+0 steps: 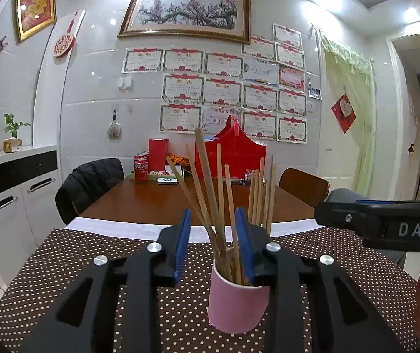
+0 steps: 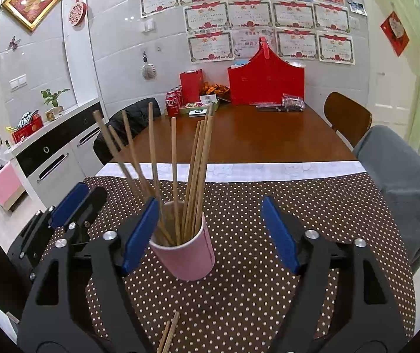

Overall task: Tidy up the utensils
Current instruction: 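Lower the chopsticks into the pink cup and open both tools, then move both open tools back down to the last chopsticks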

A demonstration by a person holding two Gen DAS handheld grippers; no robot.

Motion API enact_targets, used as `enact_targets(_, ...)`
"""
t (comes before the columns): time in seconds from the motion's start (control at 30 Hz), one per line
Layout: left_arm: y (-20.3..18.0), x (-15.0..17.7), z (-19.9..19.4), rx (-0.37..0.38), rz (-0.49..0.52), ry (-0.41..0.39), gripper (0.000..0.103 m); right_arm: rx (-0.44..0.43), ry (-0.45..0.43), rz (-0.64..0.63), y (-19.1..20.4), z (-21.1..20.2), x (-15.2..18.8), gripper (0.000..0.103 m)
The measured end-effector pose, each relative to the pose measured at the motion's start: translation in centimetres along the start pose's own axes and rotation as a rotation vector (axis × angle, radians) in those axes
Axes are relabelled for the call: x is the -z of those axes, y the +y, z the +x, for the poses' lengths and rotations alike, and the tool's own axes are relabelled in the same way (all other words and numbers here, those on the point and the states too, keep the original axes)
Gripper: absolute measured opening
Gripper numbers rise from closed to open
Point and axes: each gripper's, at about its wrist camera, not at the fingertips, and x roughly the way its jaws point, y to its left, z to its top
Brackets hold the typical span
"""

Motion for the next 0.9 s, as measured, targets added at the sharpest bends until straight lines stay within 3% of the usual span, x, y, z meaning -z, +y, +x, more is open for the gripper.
enact_targets(0.27, -0.2, -0.2, -3.9, -0.021, 0.025, -0.009, 0.039, 0.014, 0.006, 0.004, 0.6, -2.5, 1.8, 0.088)
enact_targets(0.67, -0.8, 2.0, -8.1, -0.011, 0.023, 0.041, 0.039, 0.048, 0.124, 0.025, 1.6, -2.5, 7.2, 0.091)
enact_targets(0.9, -0.7, 4.2, -8.8, -0.008, 0.008, 0.119, 0.039, 0.083, 0.191, 0.037, 1.7, -1.8, 10.2, 0.091)
